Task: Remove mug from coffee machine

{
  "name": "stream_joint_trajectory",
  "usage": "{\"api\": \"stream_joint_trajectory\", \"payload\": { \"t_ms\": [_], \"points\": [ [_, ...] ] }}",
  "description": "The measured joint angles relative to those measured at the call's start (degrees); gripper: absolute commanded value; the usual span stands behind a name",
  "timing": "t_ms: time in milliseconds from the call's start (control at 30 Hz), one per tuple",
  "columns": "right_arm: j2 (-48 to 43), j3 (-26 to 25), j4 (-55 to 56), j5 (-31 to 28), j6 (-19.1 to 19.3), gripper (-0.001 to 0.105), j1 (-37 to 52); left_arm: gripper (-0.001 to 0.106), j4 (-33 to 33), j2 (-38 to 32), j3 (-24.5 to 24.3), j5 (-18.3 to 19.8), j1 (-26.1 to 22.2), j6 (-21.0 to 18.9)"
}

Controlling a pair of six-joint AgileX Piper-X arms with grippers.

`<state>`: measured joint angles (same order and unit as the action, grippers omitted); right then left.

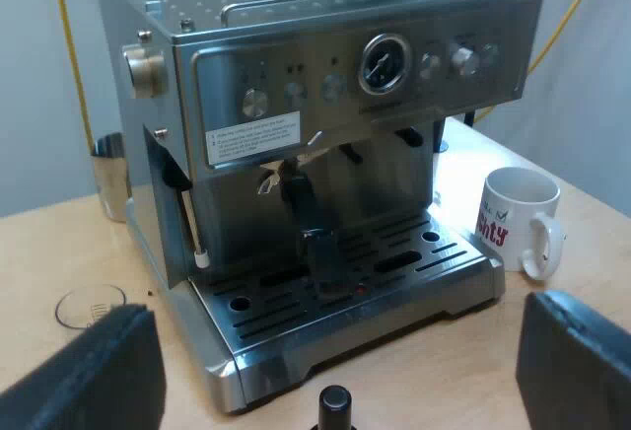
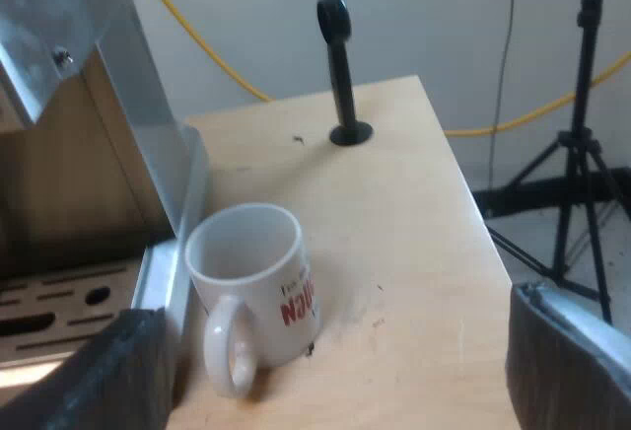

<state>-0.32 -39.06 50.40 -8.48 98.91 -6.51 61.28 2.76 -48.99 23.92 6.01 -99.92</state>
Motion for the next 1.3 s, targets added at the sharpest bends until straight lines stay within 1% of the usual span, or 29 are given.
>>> {"api": "stream_joint_trajectory", "payload": {
  "t_ms": [67, 167, 233, 300, 400, 467, 500, 567, 633, 667, 733, 767, 933, 1133, 1300],
  "points": [
    [0.0, 0.1, 1.3, -0.4, 0.0, 0.071, 0.0, 0.083, 1.6, -2.8, 0.0, 0.0, 0.0, 0.0],
    [0.0, 0.5, 1.4, -0.4, -0.4, 0.071, 0.0, 0.083, 2.8, -3.6, -0.2, -0.6, 0.0, 0.0],
    [0.0, 0.5, 1.5, -0.4, -0.4, 0.071, 0.0, 0.083, 4.9, -3.6, -1.0, -0.9, 0.0, 0.0],
    [0.0, 0.7, 1.7, -0.4, -0.4, 0.071, 0.0, 0.083, 5.3, -3.6, -1.2, -1.3, 0.0, 0.0],
    [0.0, 0.7, 1.7, -0.4, -0.4, 0.071, 0.0, 0.083, 5.6, -3.6, -1.2, -3.3, 0.0, 0.0],
    [0.0, 0.7, 1.7, -0.4, -0.4, 0.071, 0.0, 0.083, 5.4, -3.6, -1.2, -5.5, 0.0, 0.0],
    [0.0, 0.7, 1.7, -0.4, -0.4, 0.071, 0.0, 0.083, 5.4, -3.6, -1.2, -5.8, 0.0, 0.0],
    [0.0, 0.7, 1.7, -0.4, -0.4, 0.071, 0.0, 0.083, 5.0, -3.6, -1.1, -8.1, 0.0, 0.0],
    [0.0, 0.7, 1.7, -0.4, -0.4, 0.071, 0.0, 0.083, 4.2, -3.6, -0.4, -11.9, 0.0, 0.0],
    [0.0, 0.7, 1.7, -0.4, -0.4, 0.071, 0.0, 0.083, 3.7, -3.6, 0.3, -13.5, 0.0, 0.0],
    [0.0, 1.4, 1.7, -0.4, -0.4, 0.071, 0.0, 0.083, 3.3, -3.6, 1.1, -14.6, 0.0, 0.0],
    [0.0, 1.7, 1.7, -0.4, -0.4, 0.071, 0.0, 0.083, 2.4, -3.6, 2.8, -15.1, 0.0, 0.0],
    [0.0, 5.7, 1.7, -0.4, -0.4, 0.071, 0.0, 0.083, 0.1, -3.6, 8.6, -15.4, 0.0, 0.0],
    [0.0, 9.2, 1.7, -0.2, -0.4, 0.071, 0.0, 0.083, -1.3, -3.6, 13.2, -15.4, 0.0, 0.0],
    [0.0, 10.6, 1.7, -0.2, -0.4, 0.071, 0.0, 0.083, -1.5, -3.5, 16.0, -15.4, 0.0, 0.0]
  ]
}}
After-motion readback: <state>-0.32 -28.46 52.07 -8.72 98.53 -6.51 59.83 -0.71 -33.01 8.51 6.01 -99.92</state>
